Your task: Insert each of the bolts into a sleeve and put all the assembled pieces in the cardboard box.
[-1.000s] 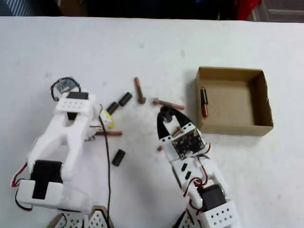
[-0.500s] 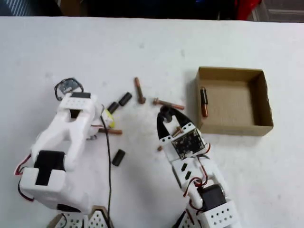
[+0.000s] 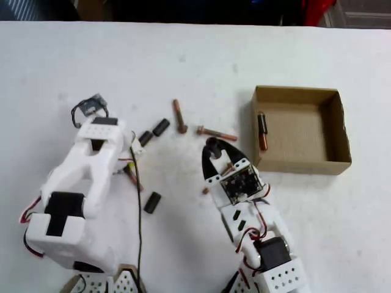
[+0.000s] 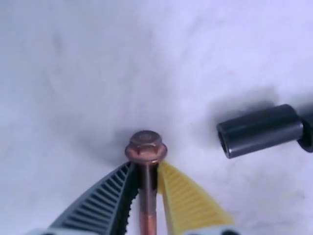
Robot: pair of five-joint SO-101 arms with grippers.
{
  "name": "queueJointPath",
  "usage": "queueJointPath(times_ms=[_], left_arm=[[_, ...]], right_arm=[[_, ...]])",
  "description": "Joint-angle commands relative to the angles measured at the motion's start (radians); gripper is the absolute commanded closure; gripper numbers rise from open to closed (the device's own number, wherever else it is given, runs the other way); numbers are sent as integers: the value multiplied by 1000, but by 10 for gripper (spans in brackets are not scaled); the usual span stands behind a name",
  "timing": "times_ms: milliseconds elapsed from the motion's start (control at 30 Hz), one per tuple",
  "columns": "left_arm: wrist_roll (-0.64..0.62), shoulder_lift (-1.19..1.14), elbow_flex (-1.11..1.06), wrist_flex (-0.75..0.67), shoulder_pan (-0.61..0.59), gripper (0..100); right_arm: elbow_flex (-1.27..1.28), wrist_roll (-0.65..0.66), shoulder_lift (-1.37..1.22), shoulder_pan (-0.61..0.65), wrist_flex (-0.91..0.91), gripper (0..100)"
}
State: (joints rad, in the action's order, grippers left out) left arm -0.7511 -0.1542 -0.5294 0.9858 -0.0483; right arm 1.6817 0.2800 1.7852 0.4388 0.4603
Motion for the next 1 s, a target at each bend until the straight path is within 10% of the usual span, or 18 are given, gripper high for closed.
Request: queueJointPath(times_ms=[0,667,967], left_arm=[[15,-2,29,-81,-15,974],[913,7,29,-78,-8,973],[1030,1,28,-86,4,973]], right_arm=[[9,-5,15,-8,1,982],[9,-5,15,-5,1,982],[9,-5,15,-5,1,982]])
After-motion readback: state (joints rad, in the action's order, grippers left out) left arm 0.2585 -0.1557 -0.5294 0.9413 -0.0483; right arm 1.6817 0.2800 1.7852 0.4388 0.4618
